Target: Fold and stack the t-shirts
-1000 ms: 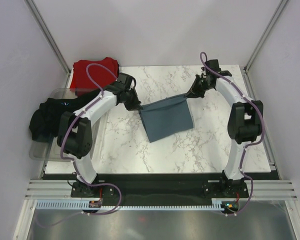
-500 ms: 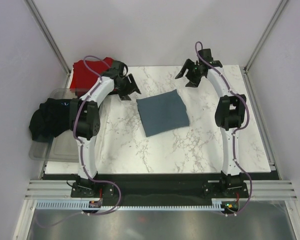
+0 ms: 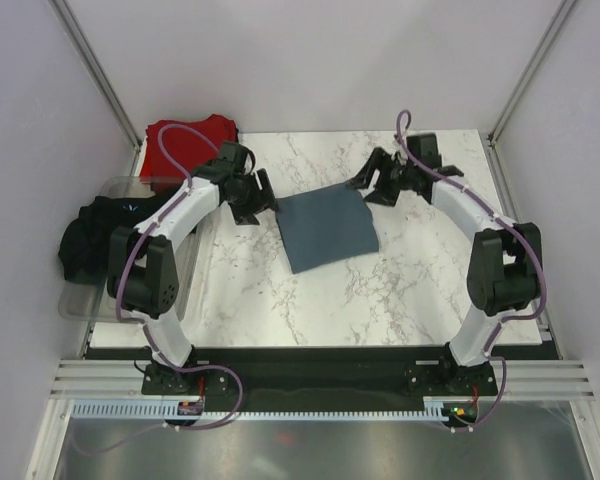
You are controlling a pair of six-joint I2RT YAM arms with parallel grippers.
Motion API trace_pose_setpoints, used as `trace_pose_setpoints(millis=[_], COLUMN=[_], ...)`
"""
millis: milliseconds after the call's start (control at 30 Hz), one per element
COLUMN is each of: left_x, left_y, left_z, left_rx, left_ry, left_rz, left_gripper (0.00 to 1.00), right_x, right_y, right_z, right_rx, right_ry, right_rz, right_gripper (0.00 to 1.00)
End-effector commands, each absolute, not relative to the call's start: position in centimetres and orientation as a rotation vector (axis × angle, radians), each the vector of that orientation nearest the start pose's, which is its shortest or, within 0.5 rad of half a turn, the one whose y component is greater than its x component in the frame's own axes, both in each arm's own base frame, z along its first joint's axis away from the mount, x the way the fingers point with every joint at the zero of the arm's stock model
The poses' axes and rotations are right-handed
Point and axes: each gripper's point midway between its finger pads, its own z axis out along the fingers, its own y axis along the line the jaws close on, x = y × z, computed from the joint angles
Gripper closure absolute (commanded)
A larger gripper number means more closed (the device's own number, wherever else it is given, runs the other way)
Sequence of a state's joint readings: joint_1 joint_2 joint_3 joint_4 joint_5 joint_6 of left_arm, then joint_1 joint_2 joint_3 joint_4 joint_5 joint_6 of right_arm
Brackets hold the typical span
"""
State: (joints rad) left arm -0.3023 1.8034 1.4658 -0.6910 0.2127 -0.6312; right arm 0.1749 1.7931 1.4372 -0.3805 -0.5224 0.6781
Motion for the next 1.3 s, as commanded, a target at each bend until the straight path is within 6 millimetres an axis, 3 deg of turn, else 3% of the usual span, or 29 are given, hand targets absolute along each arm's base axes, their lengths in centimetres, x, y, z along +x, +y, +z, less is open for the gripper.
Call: trace_pose_setpoints(millis=[0,33,67,133,167,267,300,367,500,533,667,733,867,1000,1033,1067,1133,1167,1267], left_x=[37.2,36.4,35.3,34.3,33.5,32.3,32.2,32.0,33.4,34.0,36.9,37.1,39.2,41.7,42.5,42.9,44.1,44.4,45.0], left_y=[-20.3,-20.9,-21.0,-21.7,-21.5,-21.3,-21.2,-20.6,-19.9,-19.7,-21.9,-23.6,-23.8,-24.6,-25.0,-25.0,-25.2,-25.3,-25.6], left_z=[13.4,13.7,12.8,12.8,11.8,11.7,11.9,12.5,14.3,14.6,16.1,15.9,12.1,10.4,10.8,9.0,8.7,7.2,5.9], left_rx=[-0.268,-0.247,-0.248,-0.244,-0.262,-0.264,-0.262,-0.248,-0.147,-0.134,0.009,0.082,0.062,0.063,0.076,0.081,0.078,0.065,0.052], left_ry=[2.618,2.616,2.64,2.633,2.653,2.644,2.632,2.594,2.483,2.453,2.283,2.231,2.255,2.231,2.214,2.249,2.246,2.274,2.297], left_rz=[-0.623,-0.63,-0.626,-0.647,-0.64,-0.639,-0.638,-0.618,-0.571,-0.555,-0.655,-0.762,-0.735,-0.825,-0.833,-0.815,-0.807,-0.801,-0.809], left_gripper=[0.25,0.25,0.25,0.25,0.25,0.25,0.25,0.25,0.19,0.17,0.17,0.16,0.16,0.16,0.16,0.15,0.15,0.16,0.17], right_x=[41.2,40.0,39.8,38.4,37.8,35.5,35.2,33.8,35.9,37.6,39.7,40.6,39.0,35.1,34.4,33.7,32.2,31.5,30.4], right_y=[19.9,19.5,19.3,18.8,18.7,17.1,16.6,15.2,13.2,13.4,14.0,14.8,15.5,17.8,18.2,18.6,19.1,19.5,19.4], right_z=[10.8,8.5,7.4,4.3,3.5,1.7,2.7,2.7,6.6,9.0,13.9,16.5,18.9,21.1,21.2,21.4,21.5,21.9,21.4], right_rx=[0.283,0.305,0.291,0.294,0.296,0.339,0.331,0.35,0.298,0.275,0.224,0.172,0.131,0.056,0.05,0.04,0.025,0.016,0.014], right_ry=[2.453,2.501,2.509,2.574,2.597,2.671,2.653,2.68,2.607,2.556,2.473,2.434,2.419,2.36,2.361,2.361,2.36,2.352,2.363], right_rz=[1.152,1.12,1.104,1.056,1.045,0.926,0.891,0.78,0.598,0.603,0.588,0.57,0.581,0.658,0.667,0.686,0.719,0.739,0.748], right_gripper=[0.22,0.23,0.24,0.26,0.27,0.29,0.28,0.27,0.23,0.22,0.14,0.13,0.12,0.1,0.1,0.1,0.09,0.09,0.09])
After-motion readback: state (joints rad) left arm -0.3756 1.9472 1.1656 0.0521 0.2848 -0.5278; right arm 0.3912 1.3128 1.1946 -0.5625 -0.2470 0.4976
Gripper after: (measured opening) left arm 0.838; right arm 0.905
